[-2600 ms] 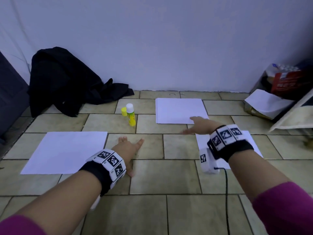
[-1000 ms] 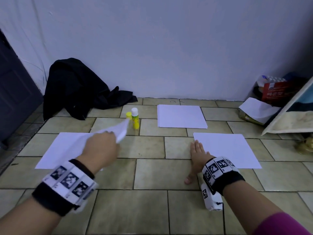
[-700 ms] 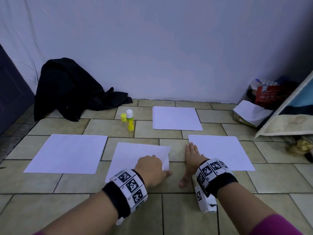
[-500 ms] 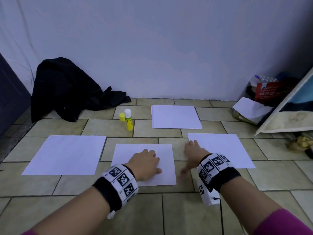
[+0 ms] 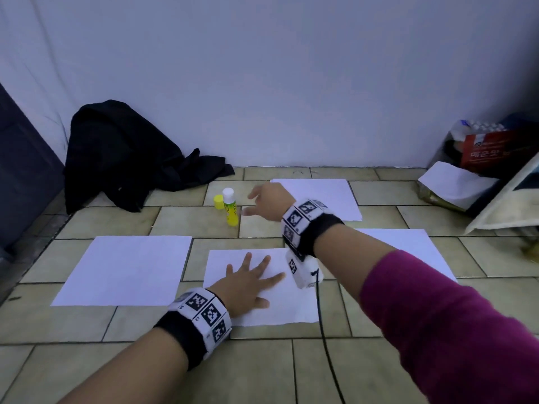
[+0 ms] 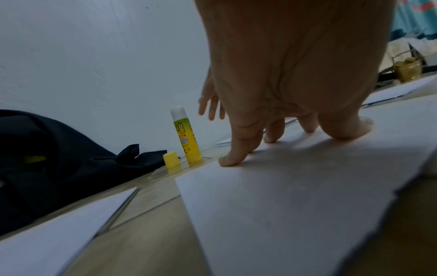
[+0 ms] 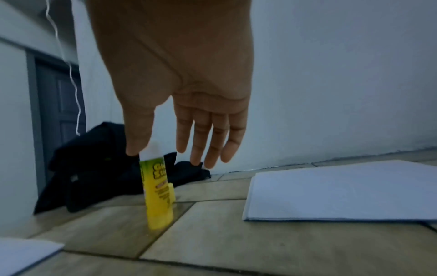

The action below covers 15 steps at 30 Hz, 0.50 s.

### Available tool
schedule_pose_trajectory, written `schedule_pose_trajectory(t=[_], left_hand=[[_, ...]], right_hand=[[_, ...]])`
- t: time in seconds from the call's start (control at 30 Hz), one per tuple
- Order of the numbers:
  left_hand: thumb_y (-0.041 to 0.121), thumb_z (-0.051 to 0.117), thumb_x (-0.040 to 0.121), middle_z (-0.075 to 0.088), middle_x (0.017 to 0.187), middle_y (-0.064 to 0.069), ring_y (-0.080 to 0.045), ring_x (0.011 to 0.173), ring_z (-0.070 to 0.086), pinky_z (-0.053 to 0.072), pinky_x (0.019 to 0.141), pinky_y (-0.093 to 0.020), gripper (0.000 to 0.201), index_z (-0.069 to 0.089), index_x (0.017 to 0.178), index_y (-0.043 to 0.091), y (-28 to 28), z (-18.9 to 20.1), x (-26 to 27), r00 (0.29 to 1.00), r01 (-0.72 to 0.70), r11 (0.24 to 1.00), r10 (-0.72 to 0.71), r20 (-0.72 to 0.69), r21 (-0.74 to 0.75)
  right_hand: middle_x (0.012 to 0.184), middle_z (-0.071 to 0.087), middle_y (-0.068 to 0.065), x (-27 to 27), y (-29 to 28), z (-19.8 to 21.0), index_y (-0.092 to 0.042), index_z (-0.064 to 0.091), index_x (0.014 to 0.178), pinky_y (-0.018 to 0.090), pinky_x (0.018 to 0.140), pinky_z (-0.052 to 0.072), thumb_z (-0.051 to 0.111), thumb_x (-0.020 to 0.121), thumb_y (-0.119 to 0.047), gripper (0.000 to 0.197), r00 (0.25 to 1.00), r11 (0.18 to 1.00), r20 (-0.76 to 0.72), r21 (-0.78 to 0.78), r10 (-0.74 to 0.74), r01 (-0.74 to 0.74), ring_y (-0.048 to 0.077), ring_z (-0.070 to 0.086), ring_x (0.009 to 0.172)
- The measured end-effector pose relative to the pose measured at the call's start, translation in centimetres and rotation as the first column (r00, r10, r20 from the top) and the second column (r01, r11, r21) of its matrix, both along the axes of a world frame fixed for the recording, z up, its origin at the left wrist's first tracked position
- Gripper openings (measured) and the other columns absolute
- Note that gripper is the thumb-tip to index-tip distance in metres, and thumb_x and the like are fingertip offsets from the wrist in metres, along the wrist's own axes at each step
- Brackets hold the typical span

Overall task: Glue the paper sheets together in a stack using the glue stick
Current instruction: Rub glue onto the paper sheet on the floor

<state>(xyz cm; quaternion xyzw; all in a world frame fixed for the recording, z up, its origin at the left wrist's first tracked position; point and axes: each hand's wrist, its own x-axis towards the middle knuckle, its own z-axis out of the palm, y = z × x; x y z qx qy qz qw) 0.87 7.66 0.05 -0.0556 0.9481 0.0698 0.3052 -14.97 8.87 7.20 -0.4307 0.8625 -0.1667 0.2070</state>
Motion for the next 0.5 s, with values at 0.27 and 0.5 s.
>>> schedule_pose_trajectory(t=[0.27, 0.5], left_hand=[[0.046, 0.033, 0.101, -0.014, 0.161, -0.003, -0.038, 0.144, -0.02, 0.008, 0.115, -0.061, 0.063, -0.001, 0.153, 0.034, -0.4, -1.6, -0.2, 0.999, 0.03, 0.997, -0.028, 0.025, -0.074], [0.041, 0.036, 0.102, -0.021, 0.159, -0.001, -0.038, 0.144, -0.021, 0.005, 0.114, -0.062, 0.059, 0.008, 0.153, 0.034, -0.1, -0.1, -0.2, 1.0, -0.01, 1.0, 0.01, 0.026, 0.005]], right_hand=[[0.101, 0.059, -0.002, -0.5, -4.3, -1.6, -0.021, 0.063, 0.124, 0.021, 0.069, 0.037, 0.071, 0.083, -0.038, 0.045, 0.997, 0.996, 0.071, -0.083, 0.037, -0.031, 0.014, 0.051, 0.092], [0.09, 0.058, 0.007, -1.0, -2.5, -1.8, -0.006, 0.059, 0.106, 0.03, 0.067, 0.044, 0.053, 0.096, -0.031, 0.028, 0.933, 0.961, 0.354, -0.23, -0.062, 0.152, 0.022, 0.056, 0.08]])
